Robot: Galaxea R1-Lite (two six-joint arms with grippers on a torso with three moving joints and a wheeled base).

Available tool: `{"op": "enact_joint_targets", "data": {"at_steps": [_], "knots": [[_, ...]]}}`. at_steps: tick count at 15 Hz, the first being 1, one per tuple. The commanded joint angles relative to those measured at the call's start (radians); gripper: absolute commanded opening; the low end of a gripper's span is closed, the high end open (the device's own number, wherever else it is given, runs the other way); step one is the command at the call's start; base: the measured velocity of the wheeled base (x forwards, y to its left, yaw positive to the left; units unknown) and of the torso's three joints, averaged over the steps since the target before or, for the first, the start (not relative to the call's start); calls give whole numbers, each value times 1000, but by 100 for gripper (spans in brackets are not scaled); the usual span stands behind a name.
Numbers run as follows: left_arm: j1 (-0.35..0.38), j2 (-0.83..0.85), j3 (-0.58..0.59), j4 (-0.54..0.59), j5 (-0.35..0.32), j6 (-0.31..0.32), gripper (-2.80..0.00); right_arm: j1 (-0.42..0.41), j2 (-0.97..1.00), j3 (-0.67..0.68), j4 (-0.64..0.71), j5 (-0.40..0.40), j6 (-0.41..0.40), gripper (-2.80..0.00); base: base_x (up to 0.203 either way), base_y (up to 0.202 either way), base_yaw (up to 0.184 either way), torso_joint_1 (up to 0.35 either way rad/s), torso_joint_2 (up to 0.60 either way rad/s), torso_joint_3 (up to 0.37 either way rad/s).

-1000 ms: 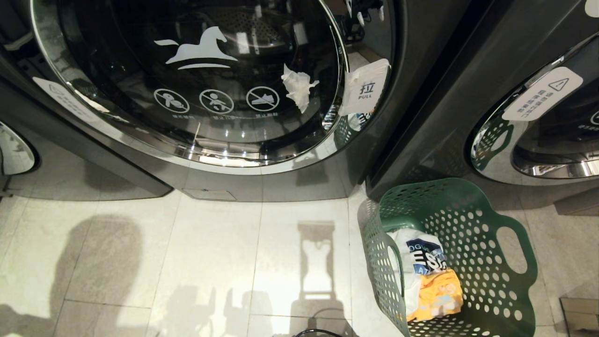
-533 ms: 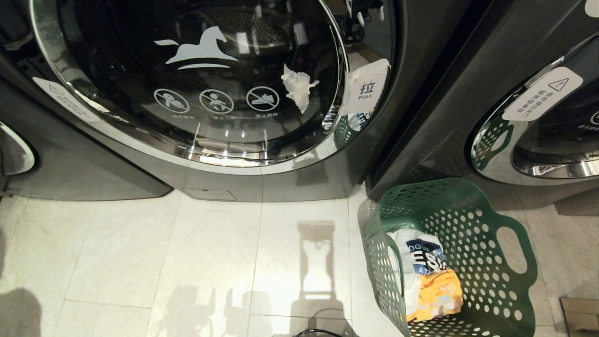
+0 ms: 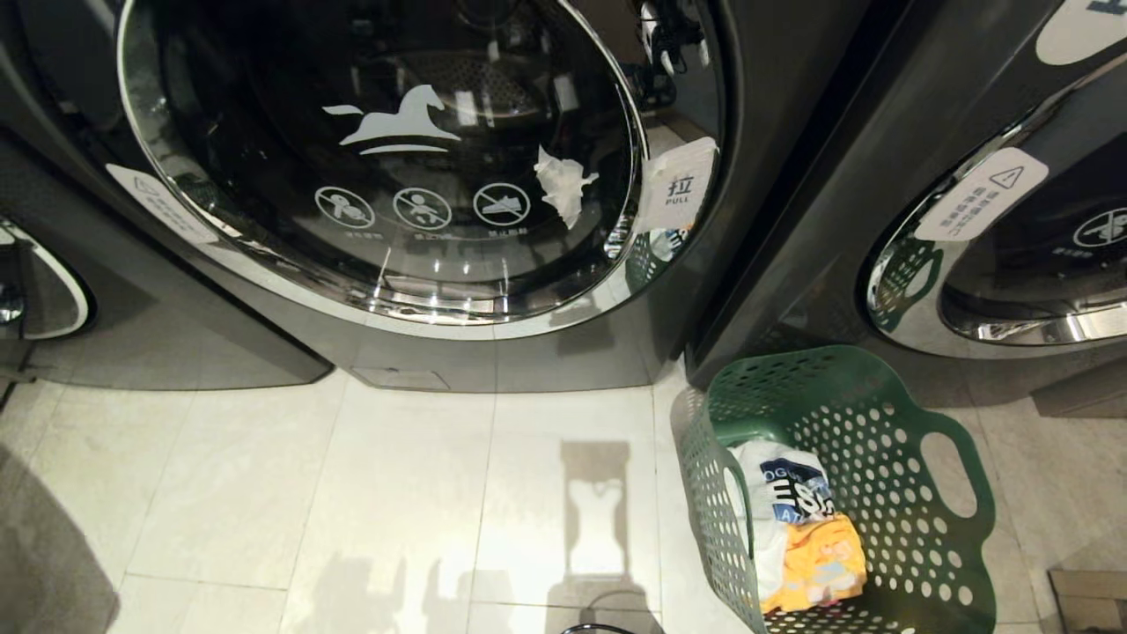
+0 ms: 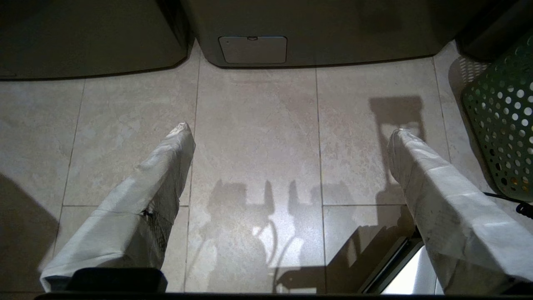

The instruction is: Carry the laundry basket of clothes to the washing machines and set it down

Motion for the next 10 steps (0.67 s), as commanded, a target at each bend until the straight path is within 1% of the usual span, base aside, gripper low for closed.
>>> {"op": "enact_joint_targets", "data": {"at_steps": [1, 10], "knots": [[0, 0, 0, 0, 0, -1, 0, -1, 1, 0, 1, 0, -1, 0, 0, 0, 0, 7, 2, 193], [0, 0, 0, 0, 0, -1, 0, -1, 1, 0, 1, 0, -1, 0, 0, 0, 0, 3, 3, 202]]}}
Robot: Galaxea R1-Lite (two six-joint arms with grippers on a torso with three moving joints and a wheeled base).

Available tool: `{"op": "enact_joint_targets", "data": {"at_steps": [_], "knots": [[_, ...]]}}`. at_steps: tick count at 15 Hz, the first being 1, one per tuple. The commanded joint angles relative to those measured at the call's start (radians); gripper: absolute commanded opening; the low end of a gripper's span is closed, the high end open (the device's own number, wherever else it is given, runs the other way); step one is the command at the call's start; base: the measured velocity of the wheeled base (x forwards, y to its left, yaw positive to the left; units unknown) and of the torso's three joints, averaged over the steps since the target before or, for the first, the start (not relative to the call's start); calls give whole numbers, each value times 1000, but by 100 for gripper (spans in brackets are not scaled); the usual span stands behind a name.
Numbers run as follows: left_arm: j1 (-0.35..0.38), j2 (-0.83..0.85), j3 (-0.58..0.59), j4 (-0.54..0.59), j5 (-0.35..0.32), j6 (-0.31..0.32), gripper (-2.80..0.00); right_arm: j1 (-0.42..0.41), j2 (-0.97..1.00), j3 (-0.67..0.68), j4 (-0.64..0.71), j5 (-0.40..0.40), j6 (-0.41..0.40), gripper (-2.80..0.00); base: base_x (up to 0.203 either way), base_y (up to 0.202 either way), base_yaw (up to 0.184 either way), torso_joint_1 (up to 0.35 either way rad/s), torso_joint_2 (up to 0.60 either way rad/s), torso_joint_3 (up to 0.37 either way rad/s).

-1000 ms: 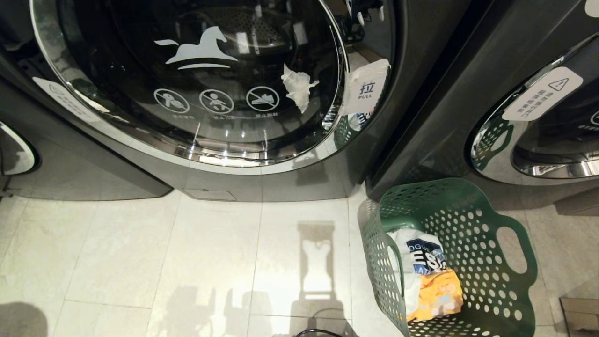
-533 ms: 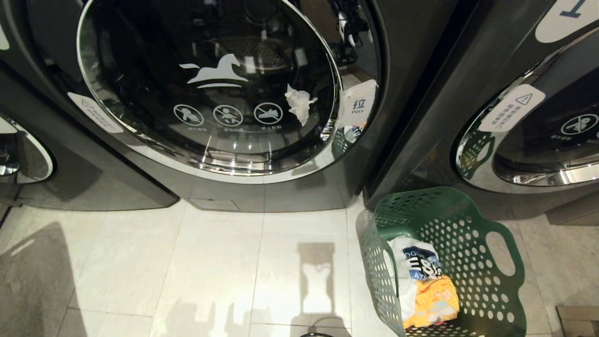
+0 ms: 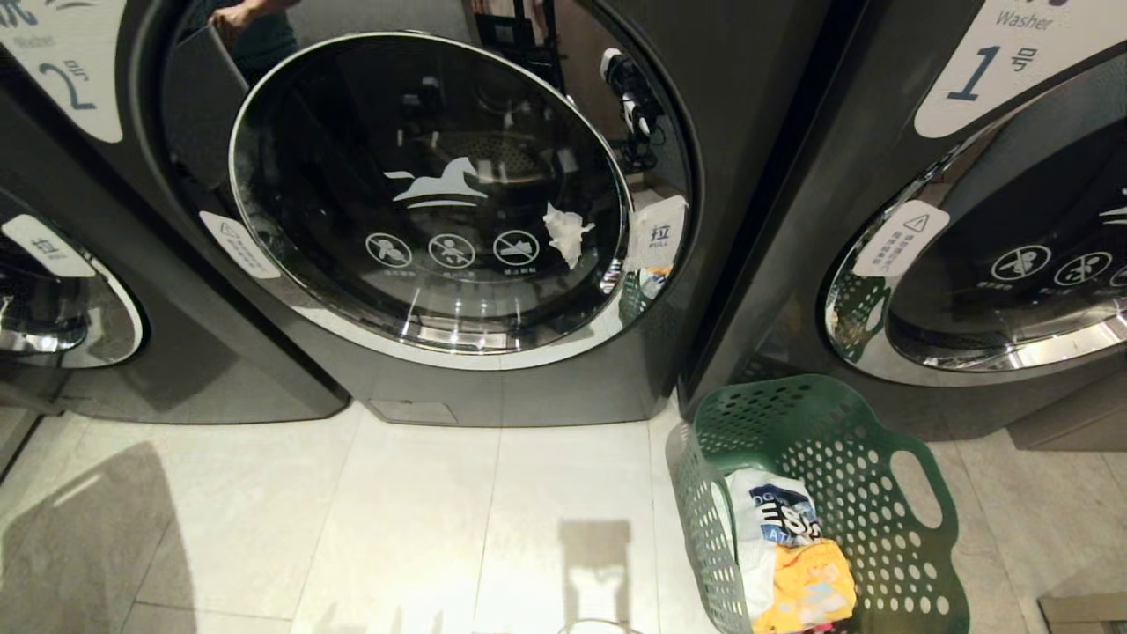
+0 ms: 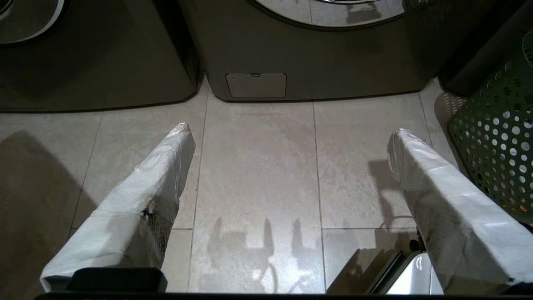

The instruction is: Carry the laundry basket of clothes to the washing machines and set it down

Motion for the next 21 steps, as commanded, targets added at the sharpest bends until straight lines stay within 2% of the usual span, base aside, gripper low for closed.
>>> {"op": "enact_joint_targets", "data": {"at_steps": [1, 18, 21], "knots": [[0, 0, 0, 0, 0, 0, 0, 0, 2, 0, 2, 0, -1, 0, 0, 0, 0, 2, 6, 197], [0, 0, 0, 0, 0, -3, 0, 0, 0, 0, 1, 0, -1, 0, 0, 0, 0, 3, 2, 204], [0, 0, 0, 1, 1, -4, 0, -1, 2, 0, 1, 0, 1, 0, 0, 0, 0, 1, 6, 76]]}}
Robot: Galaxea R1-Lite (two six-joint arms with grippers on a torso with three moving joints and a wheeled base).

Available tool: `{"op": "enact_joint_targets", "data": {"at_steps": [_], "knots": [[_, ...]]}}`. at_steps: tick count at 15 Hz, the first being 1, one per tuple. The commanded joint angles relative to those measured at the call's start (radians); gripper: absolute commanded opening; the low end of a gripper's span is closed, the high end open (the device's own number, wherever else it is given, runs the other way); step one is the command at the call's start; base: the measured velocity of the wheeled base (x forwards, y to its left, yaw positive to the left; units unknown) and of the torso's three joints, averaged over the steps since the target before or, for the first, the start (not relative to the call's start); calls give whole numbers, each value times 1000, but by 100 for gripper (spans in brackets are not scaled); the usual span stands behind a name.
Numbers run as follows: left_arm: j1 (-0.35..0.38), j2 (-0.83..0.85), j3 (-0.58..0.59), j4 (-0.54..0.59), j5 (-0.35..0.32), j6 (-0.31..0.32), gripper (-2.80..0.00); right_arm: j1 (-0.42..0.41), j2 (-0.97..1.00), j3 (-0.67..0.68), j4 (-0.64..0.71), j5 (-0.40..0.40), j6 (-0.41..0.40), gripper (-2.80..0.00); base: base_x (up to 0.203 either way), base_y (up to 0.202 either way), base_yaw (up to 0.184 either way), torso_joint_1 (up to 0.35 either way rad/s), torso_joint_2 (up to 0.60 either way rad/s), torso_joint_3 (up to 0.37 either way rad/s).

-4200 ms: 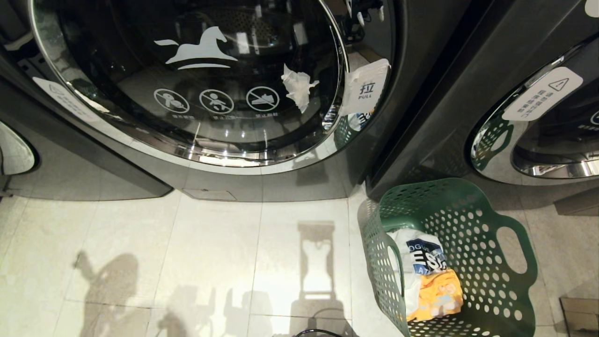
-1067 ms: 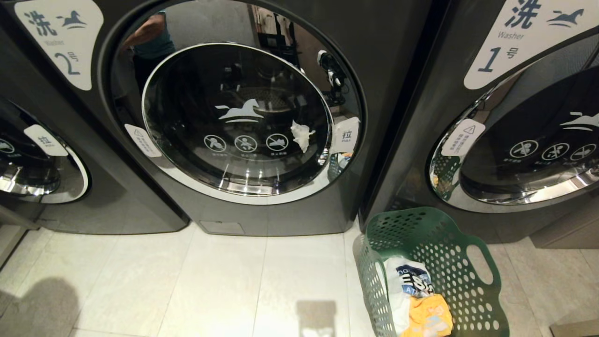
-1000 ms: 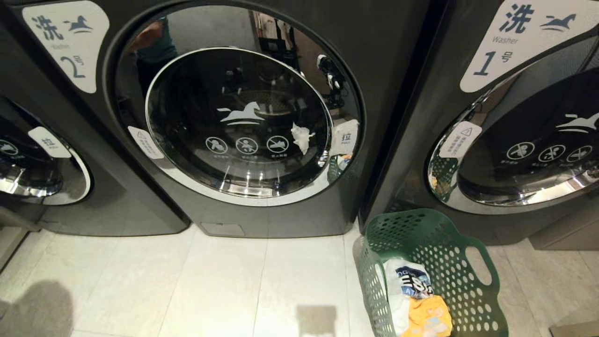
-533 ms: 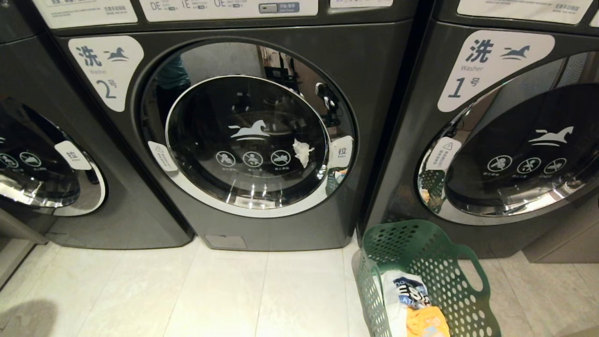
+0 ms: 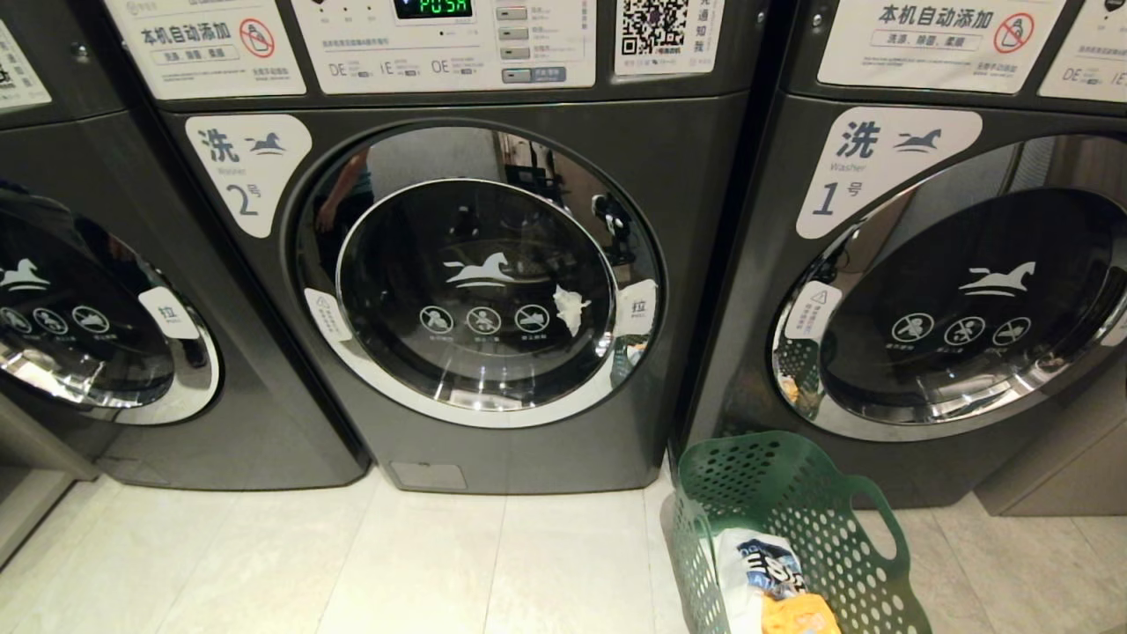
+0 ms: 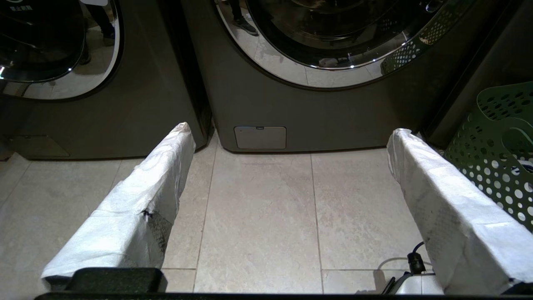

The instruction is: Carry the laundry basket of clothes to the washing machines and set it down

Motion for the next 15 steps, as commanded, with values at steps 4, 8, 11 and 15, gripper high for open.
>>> {"op": "enact_joint_targets", "data": {"at_steps": [4, 8, 11, 15], "knots": [[0, 0, 0, 1, 0, -2, 0, 1, 2, 0, 1, 1, 0, 0, 0, 0, 0, 0, 0, 0], [0, 0, 0, 1, 2, -2, 0, 1, 2, 0, 2, 1, 1, 0, 0, 0, 0, 0, 0, 0], [0, 0, 0, 1, 0, -2, 0, -1, 1, 0, 2, 0, 1, 0, 0, 0, 0, 0, 0, 0], [0, 0, 0, 1, 2, -4, 0, 0, 0, 0, 2, 0, 1, 0, 0, 0, 0, 0, 0, 0]]}}
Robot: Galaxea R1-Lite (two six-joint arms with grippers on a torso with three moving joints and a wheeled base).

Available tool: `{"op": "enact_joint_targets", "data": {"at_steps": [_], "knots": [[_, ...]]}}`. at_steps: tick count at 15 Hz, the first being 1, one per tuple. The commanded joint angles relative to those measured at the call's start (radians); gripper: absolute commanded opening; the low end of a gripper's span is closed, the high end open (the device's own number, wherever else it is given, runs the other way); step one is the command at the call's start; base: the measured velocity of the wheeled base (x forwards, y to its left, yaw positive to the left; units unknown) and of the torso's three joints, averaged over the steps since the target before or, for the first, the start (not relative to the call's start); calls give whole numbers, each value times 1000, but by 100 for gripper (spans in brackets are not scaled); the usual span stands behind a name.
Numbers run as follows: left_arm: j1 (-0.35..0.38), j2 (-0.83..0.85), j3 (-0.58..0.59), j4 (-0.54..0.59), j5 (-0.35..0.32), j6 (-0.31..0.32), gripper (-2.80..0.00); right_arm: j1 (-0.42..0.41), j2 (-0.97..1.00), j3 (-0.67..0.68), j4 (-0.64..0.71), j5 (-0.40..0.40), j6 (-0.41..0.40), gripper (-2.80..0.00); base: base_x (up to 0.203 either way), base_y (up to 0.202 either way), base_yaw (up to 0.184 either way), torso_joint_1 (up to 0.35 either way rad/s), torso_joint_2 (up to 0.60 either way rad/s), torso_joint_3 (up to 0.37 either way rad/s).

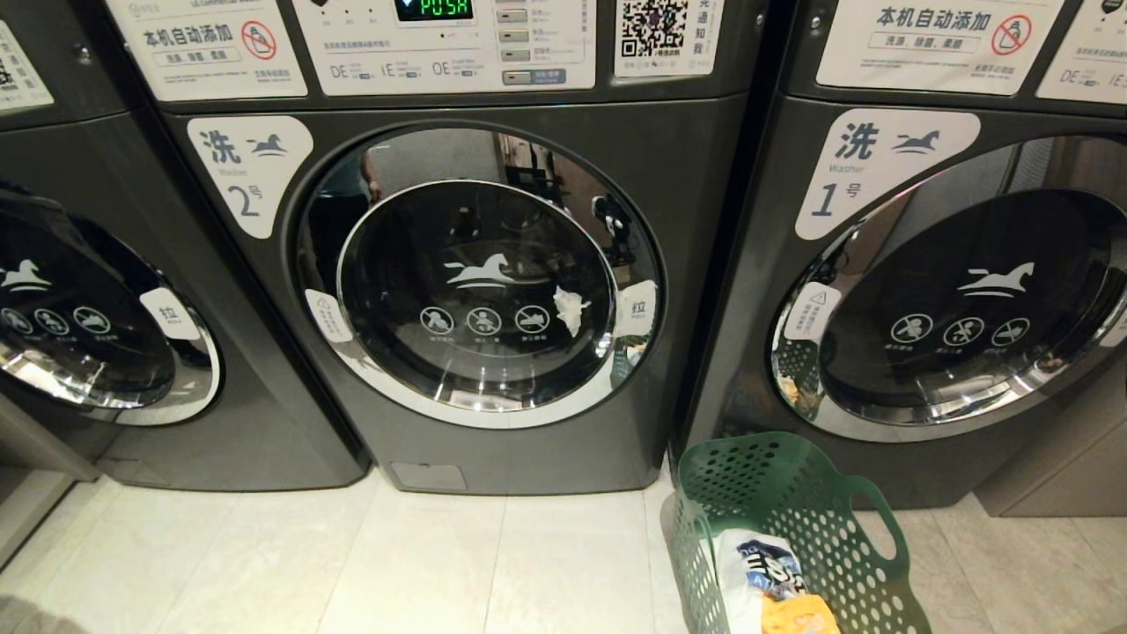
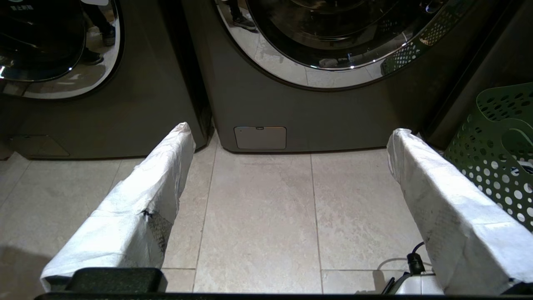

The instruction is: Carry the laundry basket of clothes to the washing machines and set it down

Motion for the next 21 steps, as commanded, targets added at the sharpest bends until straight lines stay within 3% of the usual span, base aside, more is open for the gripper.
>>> {"op": "enact_joint_targets", "data": {"at_steps": [1, 21], "knots": [[0, 0, 0, 0, -1, 1, 0, 0, 1, 0, 1, 0, 0, 0, 0, 0, 0, 0, 0, 0], [0, 0, 0, 0, 1, 0, 0, 1, 0, 0, 2, -1, 0, 0, 0, 0, 0, 0, 0, 0]]}}
